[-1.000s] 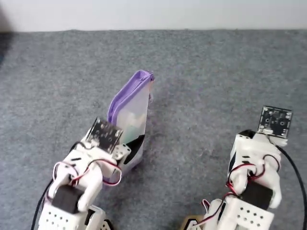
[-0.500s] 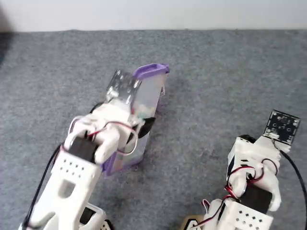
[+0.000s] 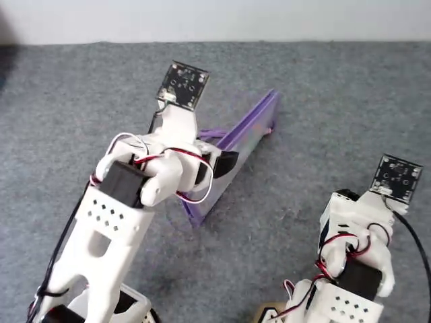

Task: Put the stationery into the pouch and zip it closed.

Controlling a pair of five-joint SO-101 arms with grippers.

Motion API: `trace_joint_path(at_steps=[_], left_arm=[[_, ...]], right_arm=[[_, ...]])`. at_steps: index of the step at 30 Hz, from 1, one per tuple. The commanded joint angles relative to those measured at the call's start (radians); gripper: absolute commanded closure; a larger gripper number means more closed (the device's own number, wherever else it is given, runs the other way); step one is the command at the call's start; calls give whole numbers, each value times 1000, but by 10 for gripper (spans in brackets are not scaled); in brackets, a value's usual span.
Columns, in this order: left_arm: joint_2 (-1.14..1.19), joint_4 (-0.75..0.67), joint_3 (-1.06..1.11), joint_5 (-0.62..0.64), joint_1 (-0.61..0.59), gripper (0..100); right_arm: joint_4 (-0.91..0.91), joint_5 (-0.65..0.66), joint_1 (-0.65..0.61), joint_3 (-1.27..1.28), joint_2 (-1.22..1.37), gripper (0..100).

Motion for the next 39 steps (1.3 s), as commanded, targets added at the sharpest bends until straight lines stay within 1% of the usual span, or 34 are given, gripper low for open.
trace_joint_path(at_steps=[1, 6, 10, 12, 16, 18, 20, 24, 28, 35, 39], left_arm=[[0, 26, -90, 61, -2, 731], [-2, 81, -157, 129, -2, 735], [-20, 123, -165, 160, -3, 750], [-46, 129, -163, 164, -3, 809], [-115, 130, -160, 138, -3, 996], [-157, 132, -136, 127, -3, 979], [-206, 118, -99, 129, -18, 988], [-316, -12, 31, 129, -120, 987], [-445, -172, 206, 126, -196, 987], [-671, -381, 562, 124, -216, 987], [-763, -470, 731, 124, -238, 987]], right_arm=[[1, -12, 4, -51, -8, 990], [4, -12, 4, -58, -10, 990], [8, -12, 4, -58, -10, 990], [10, -12, 4, -60, -10, 990], [10, -12, 2, -92, -12, 990], [10, -12, 2, -100, -12, 990], [16, -12, 2, -100, -12, 990], [114, -15, -45, -103, -12, 990], [166, -97, -79, -103, -76, 990], [170, -118, -229, -64, -282, 990], [174, -118, -266, 28, -392, 990]])
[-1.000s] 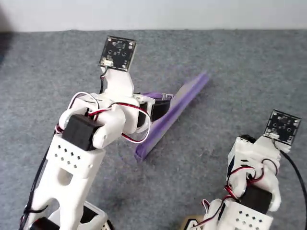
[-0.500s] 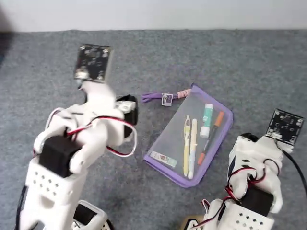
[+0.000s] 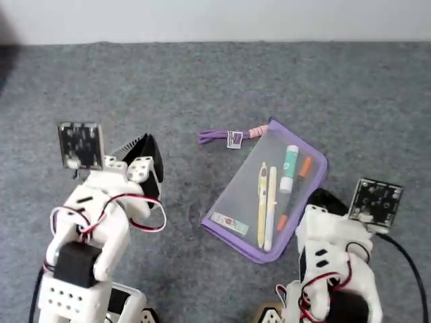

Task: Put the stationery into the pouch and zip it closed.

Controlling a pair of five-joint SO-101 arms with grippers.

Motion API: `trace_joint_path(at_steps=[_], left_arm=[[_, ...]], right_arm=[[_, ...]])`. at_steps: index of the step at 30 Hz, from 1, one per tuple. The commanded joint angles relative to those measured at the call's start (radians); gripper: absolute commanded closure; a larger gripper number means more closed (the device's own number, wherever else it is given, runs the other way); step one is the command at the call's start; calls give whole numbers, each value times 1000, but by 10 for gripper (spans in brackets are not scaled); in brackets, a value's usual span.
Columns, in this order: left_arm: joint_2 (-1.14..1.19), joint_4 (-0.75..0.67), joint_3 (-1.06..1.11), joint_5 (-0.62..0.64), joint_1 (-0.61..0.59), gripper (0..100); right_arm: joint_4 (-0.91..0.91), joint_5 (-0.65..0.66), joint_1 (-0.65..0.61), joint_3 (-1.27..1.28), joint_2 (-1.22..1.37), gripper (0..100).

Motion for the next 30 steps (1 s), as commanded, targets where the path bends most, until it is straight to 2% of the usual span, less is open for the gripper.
trace_joint_path(at_steps=[1, 6, 17, 20, 25, 30], left_arm=[[-92, -74, 122, -15, -12, 987], [-192, -77, 277, -18, -54, 987], [-511, -71, 673, -270, -118, 987], [-629, -63, 759, -288, -118, 987], [-621, 9, 799, -288, -121, 987], [-620, 91, 799, -292, -175, 986]], right_arm=[[4, -11, -24, 51, -94, 990], [4, -11, -21, 95, -102, 990], [4, 2, -27, 292, -107, 990], [4, 72, -19, 382, -107, 990], [4, 101, -19, 439, -107, 990], [4, 103, -19, 482, -107, 990]])
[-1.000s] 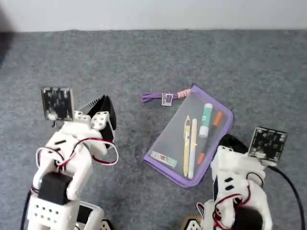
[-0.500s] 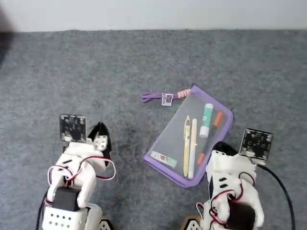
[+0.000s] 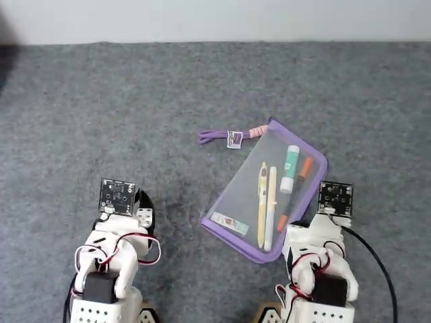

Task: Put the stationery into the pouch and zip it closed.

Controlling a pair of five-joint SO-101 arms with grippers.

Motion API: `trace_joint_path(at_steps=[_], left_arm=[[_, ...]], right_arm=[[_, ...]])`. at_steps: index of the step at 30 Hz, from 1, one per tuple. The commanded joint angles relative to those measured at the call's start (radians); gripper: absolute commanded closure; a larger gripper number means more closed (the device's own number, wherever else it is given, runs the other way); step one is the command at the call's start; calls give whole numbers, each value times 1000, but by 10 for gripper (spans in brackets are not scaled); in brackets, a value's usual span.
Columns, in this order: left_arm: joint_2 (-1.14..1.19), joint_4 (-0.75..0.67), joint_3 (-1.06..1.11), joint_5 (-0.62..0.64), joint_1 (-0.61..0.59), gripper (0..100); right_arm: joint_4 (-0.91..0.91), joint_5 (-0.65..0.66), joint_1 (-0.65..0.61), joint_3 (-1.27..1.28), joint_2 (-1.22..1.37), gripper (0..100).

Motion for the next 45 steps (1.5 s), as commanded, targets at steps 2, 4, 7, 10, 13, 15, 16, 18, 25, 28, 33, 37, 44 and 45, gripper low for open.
trace_joint_path(at_steps=[2, 4, 7, 10, 13, 15, 16, 18, 25, 28, 33, 37, 44, 45], left_arm=[[-8, 112, -10, -17, -43, 986], [-8, 130, -10, -17, -68, 986], [-8, 133, -10, -17, -133, 986], [-8, 133, -10, -11, -216, 986], [-9, 120, -10, -11, -267, 986], [-9, 91, -10, -8, -331, 986], [-8, 92, -10, 3, -374, 986], [-8, 123, -10, 103, -427, 986], [-8, 307, -10, 384, -430, 986], [-8, 307, -10, 387, -431, 986], [-8, 307, -10, 387, -431, 986], [-8, 307, -10, 385, -431, 986], [-8, 307, -10, 385, -431, 986], [-8, 307, -10, 385, -431, 986]], right_arm=[[4, 11, 1, 48, -8, 990], [-4, 11, 2, 86, -8, 990], [4, 11, 2, 114, -8, 990], [5, 9, 2, 114, -7, 990], [21, 9, 2, 114, -7, 990], [21, 9, -4, 114, -7, 990], [21, 9, -4, 114, -7, 990], [21, 9, -4, 114, -7, 990], [21, 9, -4, 114, -7, 990], [21, 9, -4, 114, -7, 990], [21, 9, -4, 114, -7, 990], [21, 9, -4, 114, -7, 990], [21, 9, -4, 114, -7, 990], [21, 9, -4, 114, -7, 990]])
